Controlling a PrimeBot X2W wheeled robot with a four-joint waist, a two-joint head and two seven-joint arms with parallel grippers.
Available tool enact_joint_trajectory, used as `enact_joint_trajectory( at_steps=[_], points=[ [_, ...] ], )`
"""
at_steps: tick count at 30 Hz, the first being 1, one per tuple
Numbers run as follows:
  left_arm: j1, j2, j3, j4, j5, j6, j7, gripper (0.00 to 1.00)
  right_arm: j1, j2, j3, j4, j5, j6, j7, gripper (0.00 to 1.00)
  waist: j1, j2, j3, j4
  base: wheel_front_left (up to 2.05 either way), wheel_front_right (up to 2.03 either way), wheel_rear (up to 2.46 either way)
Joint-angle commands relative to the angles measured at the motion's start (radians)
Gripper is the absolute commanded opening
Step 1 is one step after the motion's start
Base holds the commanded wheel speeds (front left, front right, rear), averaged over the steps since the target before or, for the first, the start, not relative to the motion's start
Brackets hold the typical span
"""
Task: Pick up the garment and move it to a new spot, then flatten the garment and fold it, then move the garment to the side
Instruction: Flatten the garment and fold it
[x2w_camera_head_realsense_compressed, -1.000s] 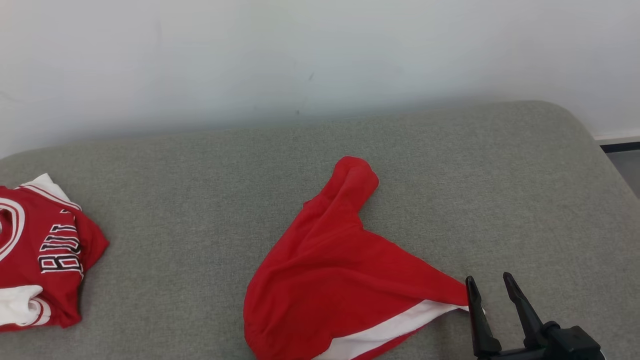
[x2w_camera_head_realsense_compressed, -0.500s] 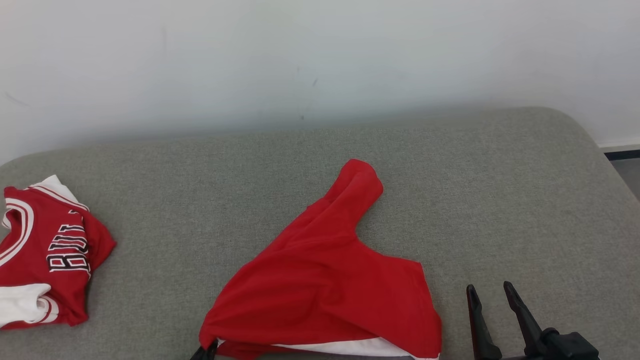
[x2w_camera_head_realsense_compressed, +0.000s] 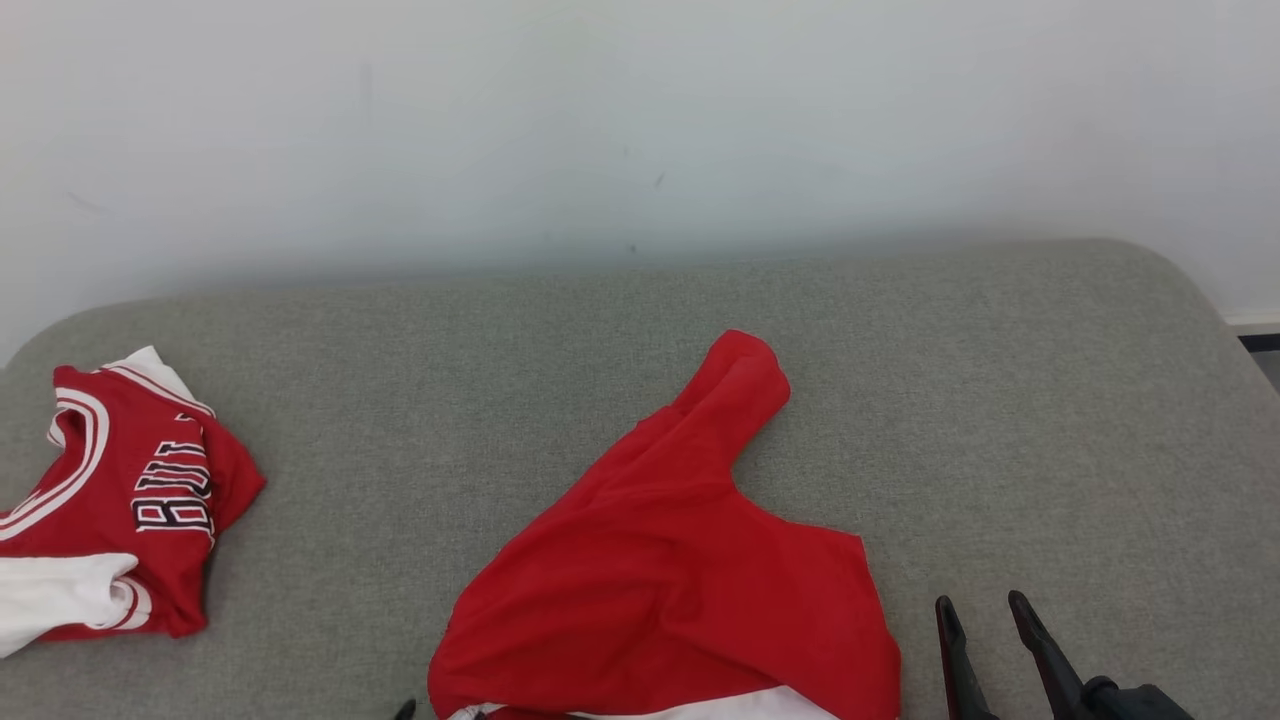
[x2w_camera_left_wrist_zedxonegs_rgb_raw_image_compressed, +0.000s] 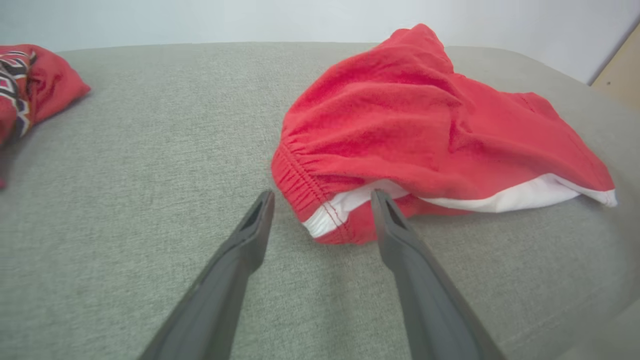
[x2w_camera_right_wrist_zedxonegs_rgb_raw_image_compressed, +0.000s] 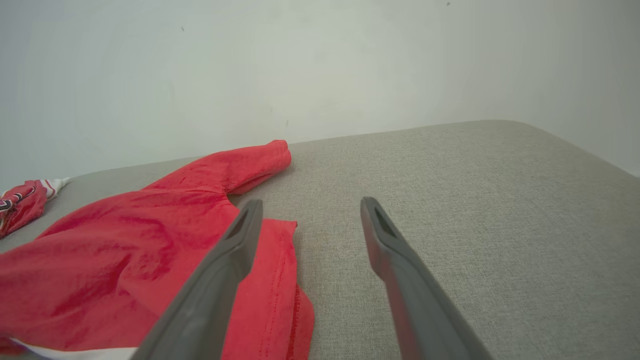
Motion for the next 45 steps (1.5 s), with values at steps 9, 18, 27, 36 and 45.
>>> enact_joint_trajectory(
  at_steps=[9, 18, 27, 36, 45],
  points=[
    [0.103, -0.086, 0.22, -0.19, 0.07, 0.017, -0.004, 1.0, 0.023, 0.005, -0.021, -0.002, 0.018, -0.002, 0.0, 1.0, 0.0, 0.0, -0.005, 0.027, 0.0, 0.0, 0.0],
    [0.13, -0.132, 0.311, -0.222, 0.114, 0.004, -0.004, 1.0, 0.077, -0.009, 0.004, 0.011, 0.008, -0.002, 0.0, 1.0, 0.0, 0.0, -0.014, 0.037, 0.0, 0.0, 0.0],
    [0.133, -0.164, 0.453, -0.276, 0.132, 0.002, -0.004, 1.0, 0.098, -0.011, 0.01, 0.004, 0.011, -0.002, 0.0, 1.0, 0.0, 0.0, -0.013, 0.028, 0.0, 0.0, 0.0],
    [0.136, -0.18, 0.515, -0.318, 0.156, 0.0, -0.004, 1.0, 0.094, -0.005, 0.011, -0.007, 0.005, -0.002, 0.0, 1.0, 0.0, 0.0, -0.012, 0.035, 0.0, 0.0, 0.0],
    [0.149, -0.176, 0.461, -0.319, 0.232, 0.002, -0.004, 1.0, 0.09, -0.009, 0.015, -0.027, -0.018, -0.002, 0.0, 1.0, 0.0, 0.0, -0.016, 0.041, 0.0, 0.0, 0.0]
  ],
)
